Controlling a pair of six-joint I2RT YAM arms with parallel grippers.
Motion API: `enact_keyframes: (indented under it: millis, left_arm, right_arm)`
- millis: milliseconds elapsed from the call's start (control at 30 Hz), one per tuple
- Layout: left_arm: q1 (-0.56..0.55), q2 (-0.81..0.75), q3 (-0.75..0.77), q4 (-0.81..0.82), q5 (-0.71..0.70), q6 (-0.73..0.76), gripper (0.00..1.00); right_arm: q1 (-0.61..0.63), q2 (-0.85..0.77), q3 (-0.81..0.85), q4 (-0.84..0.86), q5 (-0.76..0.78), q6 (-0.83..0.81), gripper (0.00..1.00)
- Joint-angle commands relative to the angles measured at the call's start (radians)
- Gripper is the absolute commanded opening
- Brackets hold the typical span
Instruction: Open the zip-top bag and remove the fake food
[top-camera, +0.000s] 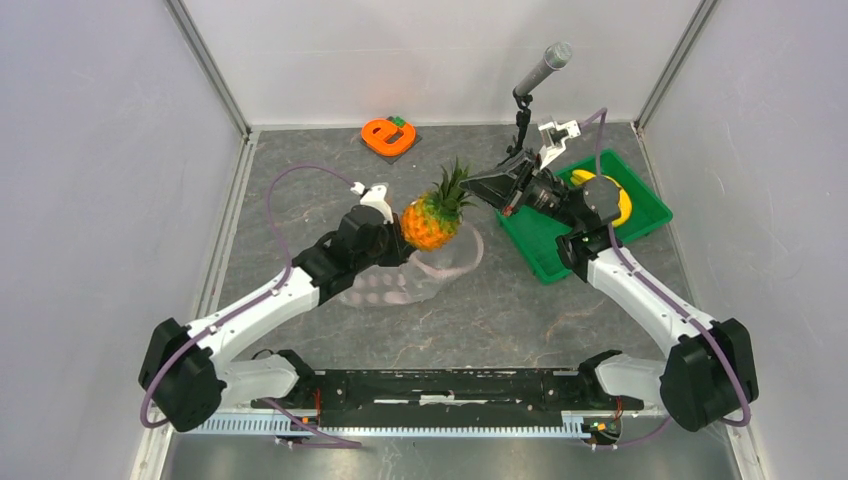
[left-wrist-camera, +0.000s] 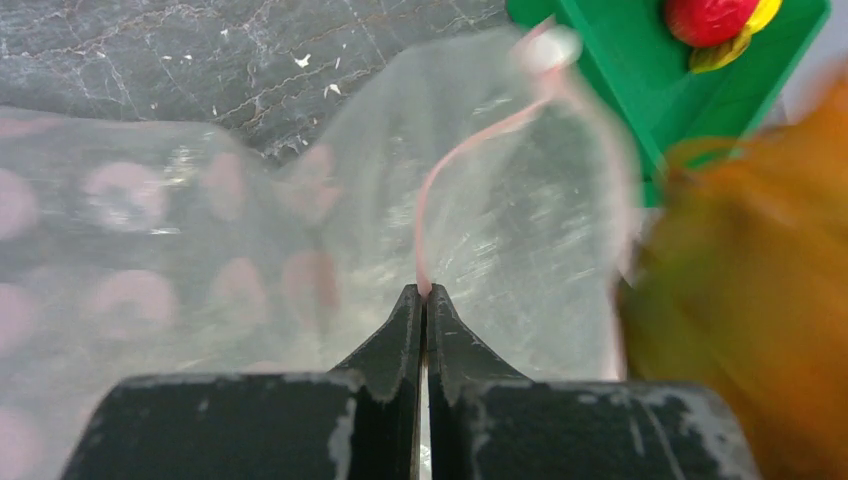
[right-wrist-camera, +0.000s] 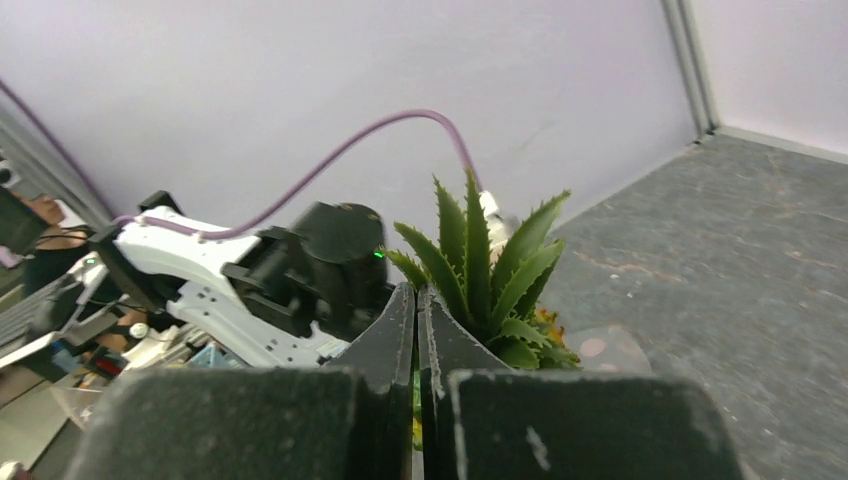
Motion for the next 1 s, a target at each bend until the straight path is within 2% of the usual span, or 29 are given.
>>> enact_keyframes:
  millis: [0,167,233,367,633,767,967]
  left_arm:
    - [-0.003,0.056,0.016,0.056,-0.039,-0.023,0.02]
    - [-0.005,0.098,-0.018,0.057,-0.071,-0.037,0.02]
    - [-0.005,0.088,-0.032,0.046,-0.095,-0.044,0.02]
    - [-0.003,0.041,-0.045,-0.027,-0.184,-0.023,0.02]
    - [0.035,-0.136,-0.084,-0.148,-0.258,0.021,0.02]
    - [0.049,-0.225,-0.087,-0.190,-0.271,0.038,0.02]
    - [0.055,-0.316,-0.093,-0.253,-0.303,0.078,0.02]
  right_arm:
    - [0.006,0.014,0.015,0.231,-0.035,0.150,0.00]
    - [0.005,0.052,0.009,0.404,-0.032,0.286,0.00]
    - [-0.001,0.054,0.008,0.393,-0.039,0.280,0.00]
    - [-0.058,0.014,-0.015,0.242,-0.047,0.172,0.00]
    - [-0.276,-0.124,-0.012,-0.330,0.014,-0.225,0.00]
    - [-0.363,-0.181,-0.019,-0.580,0.167,-0.455,0.00]
    - [-0.396,-0.217,-0.086,-0.714,0.427,-0.584,0.00]
